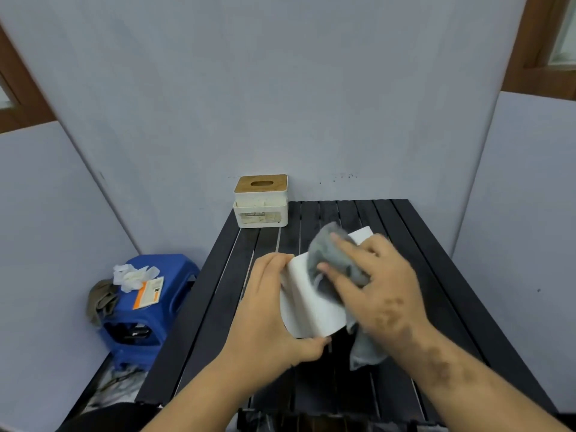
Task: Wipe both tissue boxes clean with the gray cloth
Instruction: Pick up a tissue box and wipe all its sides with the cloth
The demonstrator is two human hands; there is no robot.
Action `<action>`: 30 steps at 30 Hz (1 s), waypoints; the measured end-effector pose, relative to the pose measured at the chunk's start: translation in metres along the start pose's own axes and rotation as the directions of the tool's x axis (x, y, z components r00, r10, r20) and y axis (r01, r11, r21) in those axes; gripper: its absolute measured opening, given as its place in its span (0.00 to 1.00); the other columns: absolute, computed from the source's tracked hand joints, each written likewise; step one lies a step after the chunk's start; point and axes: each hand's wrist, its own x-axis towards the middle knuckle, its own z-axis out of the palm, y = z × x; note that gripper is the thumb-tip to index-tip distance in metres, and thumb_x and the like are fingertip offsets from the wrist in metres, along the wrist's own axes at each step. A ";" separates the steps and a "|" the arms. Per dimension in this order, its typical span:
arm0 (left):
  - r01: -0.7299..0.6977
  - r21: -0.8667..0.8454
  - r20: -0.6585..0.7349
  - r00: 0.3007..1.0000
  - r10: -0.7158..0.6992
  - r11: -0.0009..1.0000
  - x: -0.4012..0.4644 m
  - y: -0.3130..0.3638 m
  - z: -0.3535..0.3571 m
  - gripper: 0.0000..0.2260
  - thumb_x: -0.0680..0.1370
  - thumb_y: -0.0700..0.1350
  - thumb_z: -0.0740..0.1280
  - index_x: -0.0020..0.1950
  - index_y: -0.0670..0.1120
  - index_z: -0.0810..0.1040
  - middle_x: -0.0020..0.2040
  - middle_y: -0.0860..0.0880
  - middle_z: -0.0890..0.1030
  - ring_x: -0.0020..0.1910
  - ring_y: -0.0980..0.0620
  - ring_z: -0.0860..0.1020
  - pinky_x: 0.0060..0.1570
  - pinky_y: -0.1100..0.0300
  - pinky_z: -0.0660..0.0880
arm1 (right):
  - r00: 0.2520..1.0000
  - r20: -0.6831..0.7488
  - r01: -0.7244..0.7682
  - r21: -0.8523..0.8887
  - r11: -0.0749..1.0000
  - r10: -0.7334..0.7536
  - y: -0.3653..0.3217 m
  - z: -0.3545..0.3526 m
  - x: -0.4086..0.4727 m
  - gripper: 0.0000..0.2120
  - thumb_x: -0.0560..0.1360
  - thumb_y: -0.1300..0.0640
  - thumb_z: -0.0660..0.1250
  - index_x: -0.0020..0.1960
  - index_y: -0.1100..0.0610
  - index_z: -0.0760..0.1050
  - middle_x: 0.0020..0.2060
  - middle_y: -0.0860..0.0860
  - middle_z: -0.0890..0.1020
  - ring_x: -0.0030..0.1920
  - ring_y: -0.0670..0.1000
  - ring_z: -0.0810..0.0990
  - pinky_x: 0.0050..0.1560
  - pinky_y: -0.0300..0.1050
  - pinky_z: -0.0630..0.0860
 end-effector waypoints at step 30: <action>0.099 -0.028 -0.009 0.995 -0.099 0.995 0.001 -0.016 -0.005 0.44 0.59 0.57 0.82 0.69 0.58 0.64 0.65 0.64 0.66 0.67 0.63 0.68 0.58 0.69 0.68 | 0.955 0.014 -0.291 -0.138 0.947 0.296 0.046 -0.027 0.004 0.16 0.72 0.41 0.71 0.47 0.53 0.81 0.38 0.49 0.72 0.35 0.48 0.76 0.35 0.41 0.74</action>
